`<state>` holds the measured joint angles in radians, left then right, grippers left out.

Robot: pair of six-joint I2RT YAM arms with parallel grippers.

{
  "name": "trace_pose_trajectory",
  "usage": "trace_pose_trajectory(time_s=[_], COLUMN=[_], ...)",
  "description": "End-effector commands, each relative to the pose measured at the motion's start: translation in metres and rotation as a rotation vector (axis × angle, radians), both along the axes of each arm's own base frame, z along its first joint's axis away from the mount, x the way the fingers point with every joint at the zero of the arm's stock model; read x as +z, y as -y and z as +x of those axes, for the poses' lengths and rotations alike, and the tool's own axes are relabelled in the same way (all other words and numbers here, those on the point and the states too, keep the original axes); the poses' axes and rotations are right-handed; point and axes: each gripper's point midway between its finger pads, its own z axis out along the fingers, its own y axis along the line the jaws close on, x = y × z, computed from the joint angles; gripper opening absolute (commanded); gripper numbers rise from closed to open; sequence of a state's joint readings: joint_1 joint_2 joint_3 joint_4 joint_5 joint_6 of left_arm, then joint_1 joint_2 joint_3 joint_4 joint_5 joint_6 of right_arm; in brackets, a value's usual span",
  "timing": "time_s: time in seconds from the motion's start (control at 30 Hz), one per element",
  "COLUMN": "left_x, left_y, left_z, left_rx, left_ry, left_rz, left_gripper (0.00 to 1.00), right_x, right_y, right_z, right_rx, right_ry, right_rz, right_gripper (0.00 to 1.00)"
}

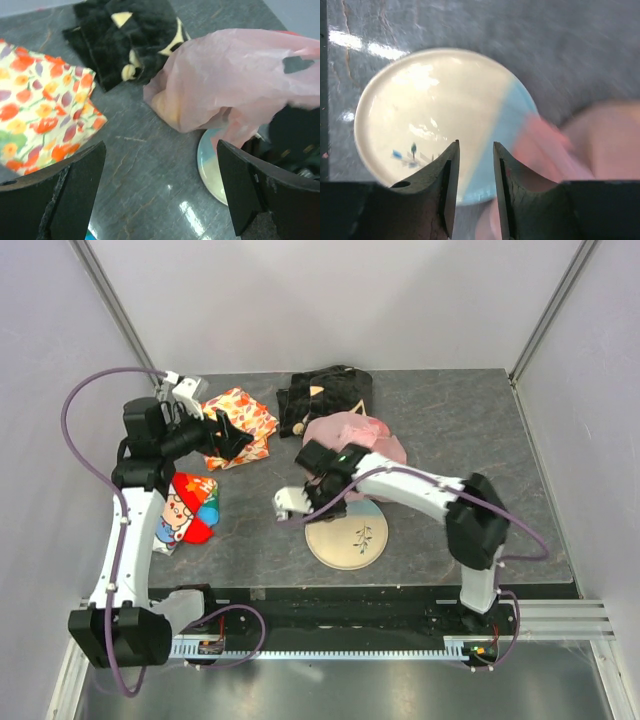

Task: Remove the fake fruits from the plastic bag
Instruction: Move the plate to the center of the board, then adjust the plastic bag at the center of the board.

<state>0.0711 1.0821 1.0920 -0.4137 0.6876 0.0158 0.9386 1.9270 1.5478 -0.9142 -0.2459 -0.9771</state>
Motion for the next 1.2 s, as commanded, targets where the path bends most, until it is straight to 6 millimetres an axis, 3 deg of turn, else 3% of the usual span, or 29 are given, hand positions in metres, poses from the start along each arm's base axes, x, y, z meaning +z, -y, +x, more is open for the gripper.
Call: trace_pose_trajectory(time_s=[0.0, 0.03, 0.07, 0.17, 0.23, 0.3, 0.33, 0.4, 0.43, 0.5, 0.53, 0.6, 0.67, 0.7, 0.73, 0.83, 0.87, 0.97, 1.03, 1.07, 1.1, 1.13, 1.17], left_x=[0.056, 0.061, 0.074, 0.081, 0.071, 0.063, 0.057, 0.05, 0.054, 0.042, 0.044, 0.038, 0.038, 0.039, 0.04, 0.03, 0.027, 0.02, 0.019, 0.019, 0.016, 0.014, 0.012], left_y=[0.032, 0.034, 0.055, 0.093, 0.122, 0.135, 0.151, 0.162, 0.175, 0.186, 0.201, 0.212, 0.227, 0.23, 0.235, 0.242, 0.242, 0.244, 0.245, 0.245, 0.244, 0.244, 0.244], left_z=[0.01, 0.012, 0.007, -0.002, -0.014, -0.012, -0.015, -0.014, -0.018, -0.01, -0.019, -0.016, -0.021, -0.023, -0.026, -0.019, -0.013, 0.0, 0.002, 0.003, 0.004, 0.005, 0.008], left_rx=[-0.14, -0.157, -0.225, -0.366, -0.459, -0.459, -0.506, -0.532, -0.568, -0.55, -0.596, -0.597, -0.633, -0.647, -0.662, -0.639, -0.613, -0.569, -0.568, -0.566, -0.556, -0.547, -0.534], left_ry=[0.112, 0.119, 0.145, 0.187, 0.181, 0.185, 0.192, 0.19, 0.216, 0.215, 0.256, 0.274, 0.28, 0.284, 0.29, 0.284, 0.274, 0.252, 0.253, 0.252, 0.241, 0.234, 0.229], left_rz=[-0.046, -0.052, -0.054, -0.02, 0.018, 0.062, 0.086, 0.117, 0.134, 0.196, 0.226, 0.272, 0.273, 0.269, 0.27, 0.31, 0.322, 0.345, 0.346, 0.343, 0.343, 0.343, 0.345], left_gripper=[0.99, 0.99, 0.99, 0.99, 0.99, 0.99, 0.99, 0.99, 0.99, 0.99, 0.99, 0.99, 0.99, 0.99, 0.99, 0.99, 0.99, 0.83, 0.64, 0.51, 0.19, 0.07, 0.02], right_x=[0.104, 0.121, 0.124, 0.132, 0.128, 0.128, 0.131, 0.135, 0.136, 0.138, 0.14, 0.145, 0.147, 0.146, 0.145, 0.133, 0.129, 0.108, 0.1, 0.091, 0.087, 0.084, 0.076], right_y=[0.043, 0.065, 0.082, 0.128, 0.153, 0.171, 0.173, 0.176, 0.175, 0.177, 0.173, 0.166, 0.156, 0.148, 0.145, 0.136, 0.134, 0.127, 0.128, 0.127, 0.128, 0.13, 0.139], right_z=[0.007, 0.01, 0.005, 0.003, 0.006, 0.024, 0.029, 0.042, 0.046, 0.055, 0.054, 0.053, 0.05, 0.043, 0.041, 0.041, 0.042, 0.047, 0.057, 0.062, 0.068, 0.077, 0.094], right_rx=[-0.24, -0.283, -0.314, -0.482, -0.636, -0.777, -0.886, -0.989, -1.058, -1.135, -1.18, -1.202, -1.213, -1.193, -1.196, -1.236, -1.274, -1.307, -1.373, -1.401, -1.451, -1.486, -1.55], right_ry=[-0.042, -0.018, -0.02, 0.015, 0.027, 0.065, 0.038, -0.001, -0.029, -0.092, -0.148, -0.236, -0.314, -0.385, -0.417, -0.512, -0.548, -0.627, -0.618, -0.623, -0.626, -0.597, -0.526], right_rz=[0.16, 0.174, 0.15, 0.157, 0.158, 0.197, 0.233, 0.295, 0.315, 0.358, 0.39, 0.45, 0.488, 0.499, 0.498, 0.493, 0.486, 0.444, 0.429, 0.41, 0.405, 0.409, 0.394], right_gripper=[0.42, 0.42, 0.44, 0.49, 0.52, 0.53, 0.54, 0.55, 0.55, 0.56, 0.56, 0.59, 0.74, 0.75, 0.89, 0.9, 0.98, 0.98, 0.98, 0.98, 0.96, 0.92, 0.86])
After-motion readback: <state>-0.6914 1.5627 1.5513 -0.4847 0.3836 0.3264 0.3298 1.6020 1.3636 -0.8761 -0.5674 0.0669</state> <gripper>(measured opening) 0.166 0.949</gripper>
